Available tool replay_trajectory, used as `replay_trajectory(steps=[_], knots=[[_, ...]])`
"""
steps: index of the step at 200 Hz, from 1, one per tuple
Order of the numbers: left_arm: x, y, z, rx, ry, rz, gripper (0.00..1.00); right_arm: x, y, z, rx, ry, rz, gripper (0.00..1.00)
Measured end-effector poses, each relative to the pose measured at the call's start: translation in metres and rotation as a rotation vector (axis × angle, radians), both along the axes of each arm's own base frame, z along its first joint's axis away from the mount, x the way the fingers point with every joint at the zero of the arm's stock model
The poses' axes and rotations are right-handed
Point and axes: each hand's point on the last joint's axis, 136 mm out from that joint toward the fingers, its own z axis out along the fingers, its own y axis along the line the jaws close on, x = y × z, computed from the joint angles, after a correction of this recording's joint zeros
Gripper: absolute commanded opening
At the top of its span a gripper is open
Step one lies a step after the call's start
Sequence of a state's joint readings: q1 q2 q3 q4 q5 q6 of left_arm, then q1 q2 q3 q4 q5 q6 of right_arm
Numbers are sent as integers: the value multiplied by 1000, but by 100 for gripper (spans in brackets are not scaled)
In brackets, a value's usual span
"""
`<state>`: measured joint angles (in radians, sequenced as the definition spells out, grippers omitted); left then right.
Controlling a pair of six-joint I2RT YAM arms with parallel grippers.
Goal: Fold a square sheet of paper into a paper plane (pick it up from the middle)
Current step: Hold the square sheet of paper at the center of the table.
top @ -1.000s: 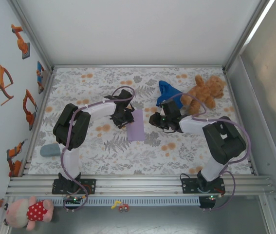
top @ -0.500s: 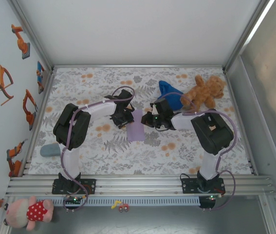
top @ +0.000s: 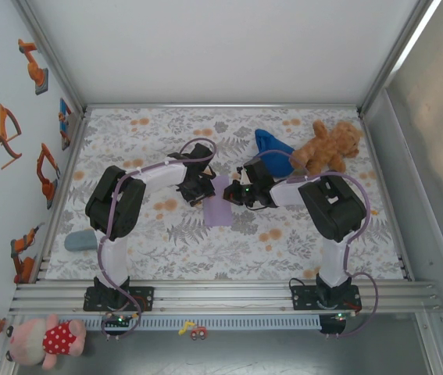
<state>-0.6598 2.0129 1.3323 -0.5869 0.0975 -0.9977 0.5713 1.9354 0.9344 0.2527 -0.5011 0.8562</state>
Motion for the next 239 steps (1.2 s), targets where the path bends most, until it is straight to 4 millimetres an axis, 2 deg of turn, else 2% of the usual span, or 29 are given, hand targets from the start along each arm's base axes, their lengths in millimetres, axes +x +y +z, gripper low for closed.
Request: replay_trajectory(steps=[79, 122, 175, 239], knots=[[0, 0, 0, 0, 0, -2, 43, 1, -1, -1, -15, -3, -5, 2], [0, 0, 0, 1, 0, -8, 43, 0, -1, 1, -16, -1, -5, 5], [0, 0, 0, 2, 3, -11, 43, 1, -2, 16, -2, -28, -2, 7], [0, 0, 0, 2, 6, -12, 44, 0, -1, 16, 3, -21, 5, 7]])
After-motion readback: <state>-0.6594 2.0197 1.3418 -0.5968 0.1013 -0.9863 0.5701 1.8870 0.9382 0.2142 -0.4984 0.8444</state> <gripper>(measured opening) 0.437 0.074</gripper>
